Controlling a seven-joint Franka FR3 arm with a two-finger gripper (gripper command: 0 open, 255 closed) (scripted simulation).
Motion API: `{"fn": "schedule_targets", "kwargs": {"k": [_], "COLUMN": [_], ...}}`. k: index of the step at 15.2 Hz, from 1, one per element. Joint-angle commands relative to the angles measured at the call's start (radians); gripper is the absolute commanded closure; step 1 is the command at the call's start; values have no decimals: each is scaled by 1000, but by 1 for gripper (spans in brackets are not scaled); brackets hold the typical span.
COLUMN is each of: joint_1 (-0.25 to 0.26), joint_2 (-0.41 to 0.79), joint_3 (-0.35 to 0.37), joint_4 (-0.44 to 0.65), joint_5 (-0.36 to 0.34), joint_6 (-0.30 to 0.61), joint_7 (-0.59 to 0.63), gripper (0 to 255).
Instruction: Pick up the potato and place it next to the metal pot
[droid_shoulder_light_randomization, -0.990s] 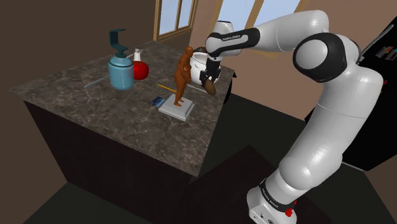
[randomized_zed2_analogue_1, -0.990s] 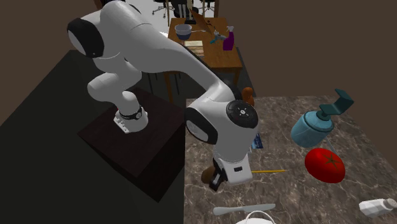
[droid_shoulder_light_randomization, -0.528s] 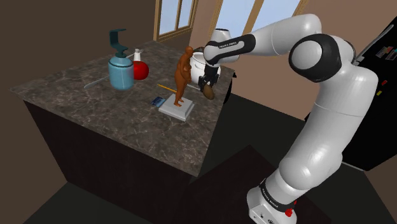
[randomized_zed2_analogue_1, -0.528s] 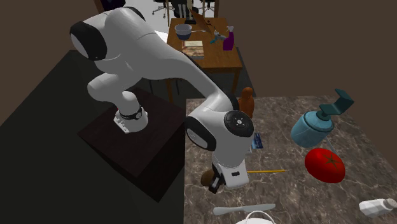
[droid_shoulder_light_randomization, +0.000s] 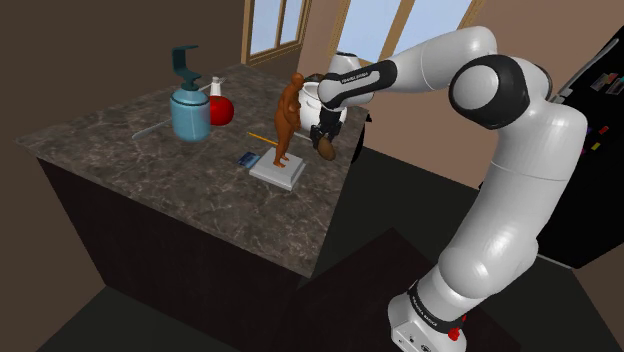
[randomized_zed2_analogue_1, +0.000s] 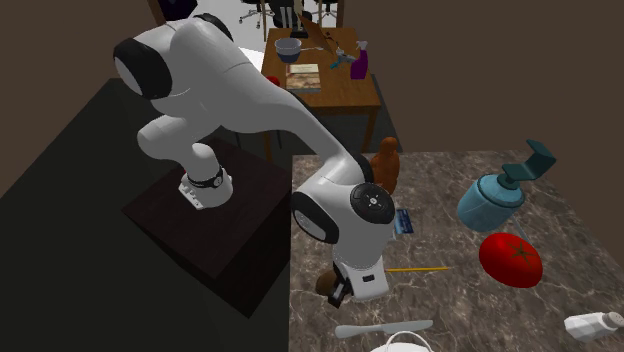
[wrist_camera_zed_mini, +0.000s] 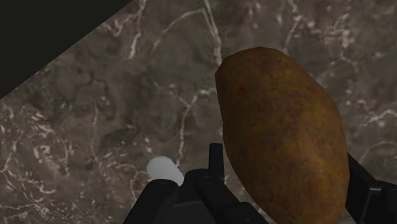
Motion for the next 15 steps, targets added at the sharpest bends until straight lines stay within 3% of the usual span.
{"fn": "schedule_targets", "kwargs": {"k": [1,3,4,9,13,15], "joint_1": [0,0,0,0,3,3], "joint_2": [2,2,1,2,-52,-52], "joint_3": [0,0,0,0,3,3], "joint_4": [-2,-2,-2,-2,54,54], "joint_5": [0,0,0,0,5,5], "joint_6": [-1,-1,-1,-1,-112,-112], "joint_7": [0,0,1,0,-3,-3], "gripper": [255,255,0,0,0,0]}}
